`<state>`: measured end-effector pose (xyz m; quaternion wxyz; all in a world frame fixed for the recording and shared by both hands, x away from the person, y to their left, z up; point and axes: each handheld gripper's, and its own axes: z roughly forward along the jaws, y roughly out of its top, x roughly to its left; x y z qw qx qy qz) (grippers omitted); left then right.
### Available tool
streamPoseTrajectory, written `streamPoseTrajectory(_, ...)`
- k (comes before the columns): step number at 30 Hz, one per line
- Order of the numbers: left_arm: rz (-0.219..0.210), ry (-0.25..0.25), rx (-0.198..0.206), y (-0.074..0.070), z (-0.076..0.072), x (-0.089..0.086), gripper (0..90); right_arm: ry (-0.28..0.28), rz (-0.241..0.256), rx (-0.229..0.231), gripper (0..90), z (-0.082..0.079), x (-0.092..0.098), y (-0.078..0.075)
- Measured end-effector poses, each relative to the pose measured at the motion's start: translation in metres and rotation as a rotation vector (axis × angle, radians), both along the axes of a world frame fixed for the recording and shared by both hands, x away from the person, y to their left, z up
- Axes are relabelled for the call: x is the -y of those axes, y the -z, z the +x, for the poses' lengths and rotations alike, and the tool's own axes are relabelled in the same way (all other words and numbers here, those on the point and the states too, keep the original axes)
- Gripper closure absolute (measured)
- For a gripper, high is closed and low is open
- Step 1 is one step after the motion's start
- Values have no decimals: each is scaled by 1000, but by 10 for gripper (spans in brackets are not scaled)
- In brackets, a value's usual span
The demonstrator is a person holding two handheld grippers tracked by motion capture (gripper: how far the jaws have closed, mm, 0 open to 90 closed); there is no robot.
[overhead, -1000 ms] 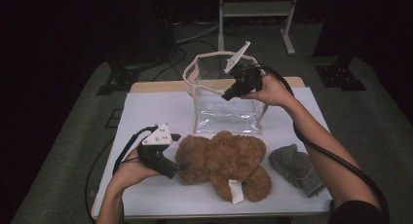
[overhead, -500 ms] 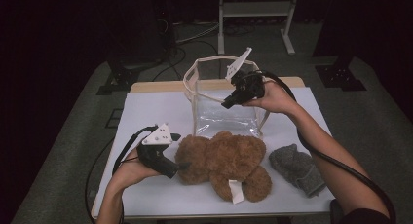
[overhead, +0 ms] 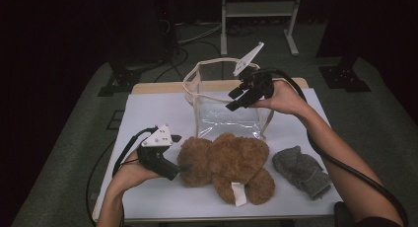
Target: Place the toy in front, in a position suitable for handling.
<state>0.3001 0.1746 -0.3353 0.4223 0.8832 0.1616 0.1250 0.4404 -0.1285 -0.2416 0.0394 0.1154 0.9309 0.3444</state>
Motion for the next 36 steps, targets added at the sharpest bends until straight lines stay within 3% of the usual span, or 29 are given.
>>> streamPoseTrajectory(7, -6, -8, 8, -1, 0, -2, 73, -36, 29, 49, 304, -26, 0, -24)
streamPoseTrajectory(11, -8, -14, 1, 0, 0, -3, 73, -85, 19, 34, 270, -47, -9, -22)
streamPoseTrajectory(14, -7, -16, 1, 0, 0, -4, 73, -121, -19, 11, 266, -62, -18, -7)
streamPoseTrajectory(19, -6, -17, 3, 0, 1, -5, 73, -163, -87, -72, 255, -73, -36, 28)
streamPoseTrajectory(24, -1, -20, 3, 0, 1, -7, 73, -179, -151, -118, 247, -79, -49, 59)
streamPoseTrajectory(28, -1, -21, 5, 0, 1, -8, 73, -167, -211, -122, 220, -79, -53, 76)
streamPoseTrajectory(36, -8, -24, 4, -1, 1, -9, 73, -151, -280, -87, 188, -84, -49, 89)
